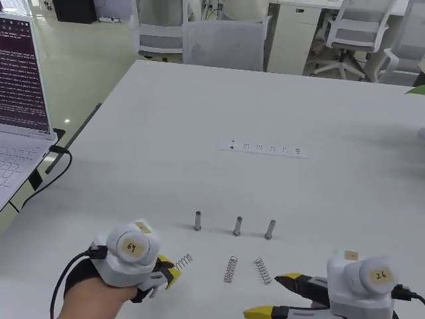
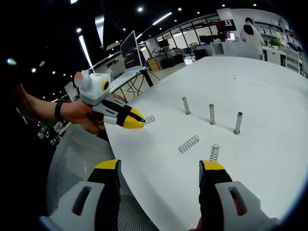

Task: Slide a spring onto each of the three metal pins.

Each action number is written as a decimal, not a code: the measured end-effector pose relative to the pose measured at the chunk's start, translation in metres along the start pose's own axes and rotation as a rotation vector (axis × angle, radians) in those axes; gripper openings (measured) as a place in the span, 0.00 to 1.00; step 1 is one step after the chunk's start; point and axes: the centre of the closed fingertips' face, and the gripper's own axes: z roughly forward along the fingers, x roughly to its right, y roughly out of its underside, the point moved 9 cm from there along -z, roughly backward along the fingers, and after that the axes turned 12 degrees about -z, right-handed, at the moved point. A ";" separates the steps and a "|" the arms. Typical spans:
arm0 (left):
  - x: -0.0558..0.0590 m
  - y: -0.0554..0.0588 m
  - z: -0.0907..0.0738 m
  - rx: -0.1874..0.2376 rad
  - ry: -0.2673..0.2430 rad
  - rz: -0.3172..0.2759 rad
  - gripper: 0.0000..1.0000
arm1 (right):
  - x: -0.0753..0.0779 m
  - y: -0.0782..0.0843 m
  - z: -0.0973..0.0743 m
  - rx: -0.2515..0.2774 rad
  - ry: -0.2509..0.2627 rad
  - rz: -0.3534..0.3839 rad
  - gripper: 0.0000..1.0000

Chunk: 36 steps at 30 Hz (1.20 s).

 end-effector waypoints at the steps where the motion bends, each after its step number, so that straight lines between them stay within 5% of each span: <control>1: 0.001 0.000 -0.001 0.000 0.002 0.003 0.02 | 0.000 0.000 0.001 0.000 -0.003 0.000 0.64; 22: 0.047 -0.004 -0.001 0.016 0.089 0.069 0.02 | -0.001 -0.020 0.025 0.025 -0.066 -0.025 0.59; 36: 0.064 -0.013 0.000 0.026 0.130 0.107 0.02 | 0.002 -0.024 0.031 0.053 -0.081 0.011 0.50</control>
